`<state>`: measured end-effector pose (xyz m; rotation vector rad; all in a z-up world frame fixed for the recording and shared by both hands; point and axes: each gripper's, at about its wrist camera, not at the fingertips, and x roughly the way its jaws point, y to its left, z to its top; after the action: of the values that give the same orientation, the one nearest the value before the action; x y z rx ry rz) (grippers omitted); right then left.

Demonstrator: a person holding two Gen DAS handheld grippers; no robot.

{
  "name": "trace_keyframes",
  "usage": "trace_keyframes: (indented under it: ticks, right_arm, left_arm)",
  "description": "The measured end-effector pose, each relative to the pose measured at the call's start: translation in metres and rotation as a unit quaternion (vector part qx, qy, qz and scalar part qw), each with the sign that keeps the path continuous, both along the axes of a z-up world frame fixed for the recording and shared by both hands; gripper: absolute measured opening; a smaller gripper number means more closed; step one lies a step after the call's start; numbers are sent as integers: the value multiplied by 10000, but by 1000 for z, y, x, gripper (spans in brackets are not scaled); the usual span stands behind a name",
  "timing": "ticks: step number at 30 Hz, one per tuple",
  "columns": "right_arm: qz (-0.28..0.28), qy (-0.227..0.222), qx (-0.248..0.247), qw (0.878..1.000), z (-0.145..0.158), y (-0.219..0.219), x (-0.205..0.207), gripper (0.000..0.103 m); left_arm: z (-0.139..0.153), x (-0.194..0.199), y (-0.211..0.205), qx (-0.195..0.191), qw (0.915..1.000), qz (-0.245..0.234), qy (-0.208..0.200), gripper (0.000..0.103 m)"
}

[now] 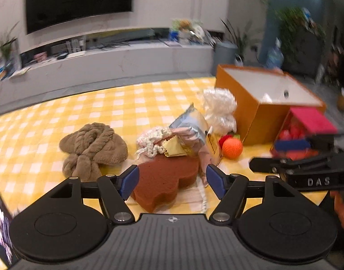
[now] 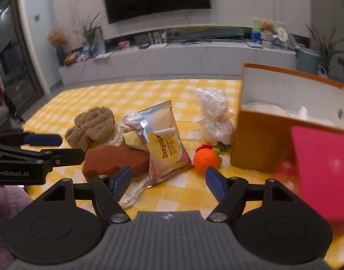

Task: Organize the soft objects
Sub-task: 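Grasp the brown bear sponge with the left tool while the right tool grasps the Deeyeo bag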

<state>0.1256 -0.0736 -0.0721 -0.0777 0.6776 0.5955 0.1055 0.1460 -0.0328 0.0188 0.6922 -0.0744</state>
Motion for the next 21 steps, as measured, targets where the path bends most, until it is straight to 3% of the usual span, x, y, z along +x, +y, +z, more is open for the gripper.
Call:
trace_keyframes:
  ticks: [6, 12, 21]
  right_arm:
    - [331, -22, -356, 9988, -12, 28, 37, 72]
    - [634, 154, -499, 9966, -34, 53, 67, 72]
    - [704, 553, -176, 9958, -54, 57, 97, 71]
  left_arm:
    - [-21, 31, 0, 388, 9943, -735, 667, 88]
    - [-41, 59, 5, 736, 9872, -882, 1107, 88]
    - [-64, 74, 13, 553, 9822, -930, 1537, 89]
